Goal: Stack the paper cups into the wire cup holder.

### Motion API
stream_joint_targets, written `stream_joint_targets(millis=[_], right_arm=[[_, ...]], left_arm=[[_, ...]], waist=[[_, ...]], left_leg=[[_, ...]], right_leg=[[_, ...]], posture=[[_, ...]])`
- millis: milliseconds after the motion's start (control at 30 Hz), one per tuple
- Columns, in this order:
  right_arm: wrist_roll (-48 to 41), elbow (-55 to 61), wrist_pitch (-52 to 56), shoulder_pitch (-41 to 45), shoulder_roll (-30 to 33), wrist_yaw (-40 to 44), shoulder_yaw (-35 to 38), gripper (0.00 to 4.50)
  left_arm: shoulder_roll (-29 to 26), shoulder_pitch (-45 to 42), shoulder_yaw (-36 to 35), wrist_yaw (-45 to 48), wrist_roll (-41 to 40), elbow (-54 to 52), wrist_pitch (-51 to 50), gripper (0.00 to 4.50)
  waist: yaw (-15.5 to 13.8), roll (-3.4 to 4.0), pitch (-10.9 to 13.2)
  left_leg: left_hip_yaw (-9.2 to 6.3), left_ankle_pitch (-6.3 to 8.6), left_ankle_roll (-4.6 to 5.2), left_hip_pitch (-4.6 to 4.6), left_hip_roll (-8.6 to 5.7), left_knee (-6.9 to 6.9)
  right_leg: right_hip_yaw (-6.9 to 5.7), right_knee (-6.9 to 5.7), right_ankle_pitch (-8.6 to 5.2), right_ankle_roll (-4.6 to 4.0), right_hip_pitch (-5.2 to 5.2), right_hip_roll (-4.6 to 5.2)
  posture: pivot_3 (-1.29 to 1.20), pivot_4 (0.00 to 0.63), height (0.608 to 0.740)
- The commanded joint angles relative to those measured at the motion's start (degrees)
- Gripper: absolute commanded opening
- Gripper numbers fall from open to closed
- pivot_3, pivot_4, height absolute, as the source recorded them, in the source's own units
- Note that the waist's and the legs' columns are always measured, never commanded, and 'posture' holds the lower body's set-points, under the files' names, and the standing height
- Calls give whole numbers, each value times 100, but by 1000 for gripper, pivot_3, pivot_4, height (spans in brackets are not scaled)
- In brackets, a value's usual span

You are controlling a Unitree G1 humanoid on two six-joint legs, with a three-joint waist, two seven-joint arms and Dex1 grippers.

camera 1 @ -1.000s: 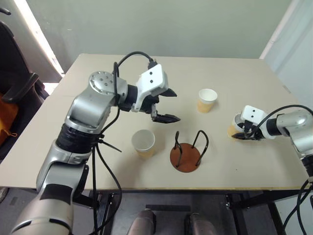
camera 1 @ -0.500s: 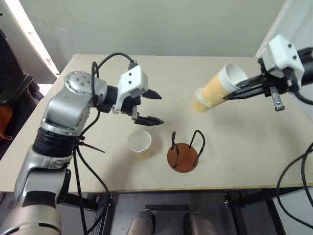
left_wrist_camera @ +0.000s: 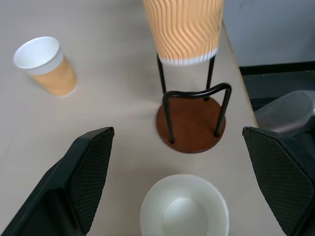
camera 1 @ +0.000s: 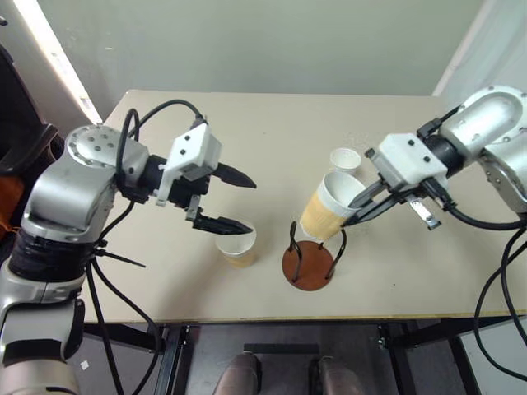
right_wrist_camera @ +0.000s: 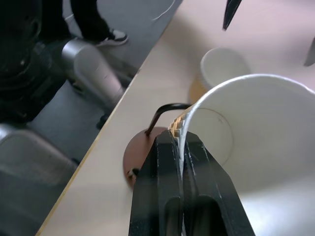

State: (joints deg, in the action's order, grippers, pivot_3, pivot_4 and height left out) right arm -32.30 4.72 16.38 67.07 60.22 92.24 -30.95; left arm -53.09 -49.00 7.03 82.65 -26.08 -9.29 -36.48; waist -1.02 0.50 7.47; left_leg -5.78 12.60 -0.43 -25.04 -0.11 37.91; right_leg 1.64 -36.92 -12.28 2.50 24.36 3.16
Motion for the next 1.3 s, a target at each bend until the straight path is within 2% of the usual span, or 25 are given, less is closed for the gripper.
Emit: stream_joint_targets(millis=[33,133,233,433,533,600,767,900,967,1133,1300], right_arm=[[52,-12,-290,93,137,26,-107,23],[165,-109,-447,139,115,26,-285,23],[204,-159,-520,206,153,26,-471,656],[287,-415,-536,335,183,26,-438,2775],[454,-950,-450,443,103,26,-60,3869],[1027,-1687,-786,556,-237,-228,178,4479],[2600,-4204,-1504,1184,-1502,-1625,230,4479],[3354,-5659,-2008,1410,-2091,-2024,190,4479],[3731,-6403,-2127,1520,-2397,-2412,148,4479],[4304,-7388,-2296,1648,-2779,-2847,241,4479],[4640,-7807,-2338,1609,-2966,-3161,333,4479]], left_arm=[[-169,22,-267,-94,-131,-268,-96,4500],[-225,62,-288,-195,-148,-332,-162,4500],[-226,44,-249,-377,-67,-290,-160,4500],[-112,-101,-162,-787,185,-30,-26,4500],[6,-182,-123,-1095,455,161,118,4500],[189,-311,-87,-1491,726,405,180,4500],[604,-476,229,-2137,1350,898,241,4500],[946,-548,382,-2417,1594,1106,225,4500],[1177,-613,473,-2621,1731,1257,182,4500],[1476,-646,424,-2913,1831,1340,35,4500],[1458,-524,377,-2919,1764,1116,-108,4500]], waist=[[9,0,0],[29,0,0],[31,0,0],[31,0,0],[26,0,0],[33,-1,0],[58,0,0],[31,0,0],[4,0,0],[-25,0,0],[-26,0,0]], left_leg=[[0,0,0,1,1,0],[0,0,0,3,4,0],[0,0,0,4,5,-2],[0,3,1,3,5,-3],[0,4,0,2,4,-4],[1,6,1,2,4,-3],[-2,5,-4,12,10,-11],[-7,-3,-14,3,12,-29],[-6,-7,-24,-3,11,-42],[-1,-29,-82,-25,12,-70],[6,-48,-115,-46,17,-83]], right_leg=[[0,-2,0,0,0,0],[-1,-4,0,-1,1,-1],[-1,-6,0,-2,1,-1],[-2,-5,0,-3,2,0],[-3,-5,1,-5,2,1],[-2,-4,2,-8,2,3],[0,-10,23,-28,13,4],[-3,-13,33,-21,32,4],[-5,-12,54,13,41,5],[-8,-4,59,22,75,7],[-8,-3,60,24,93,4]], posture=[[0,150,740],[0,150,740],[0,150,740],[0,150,740],[0,150,740],[0,150,740],[0,150,740],[0,150,740],[0,150,740],[0,150,740],[0,150,740]])
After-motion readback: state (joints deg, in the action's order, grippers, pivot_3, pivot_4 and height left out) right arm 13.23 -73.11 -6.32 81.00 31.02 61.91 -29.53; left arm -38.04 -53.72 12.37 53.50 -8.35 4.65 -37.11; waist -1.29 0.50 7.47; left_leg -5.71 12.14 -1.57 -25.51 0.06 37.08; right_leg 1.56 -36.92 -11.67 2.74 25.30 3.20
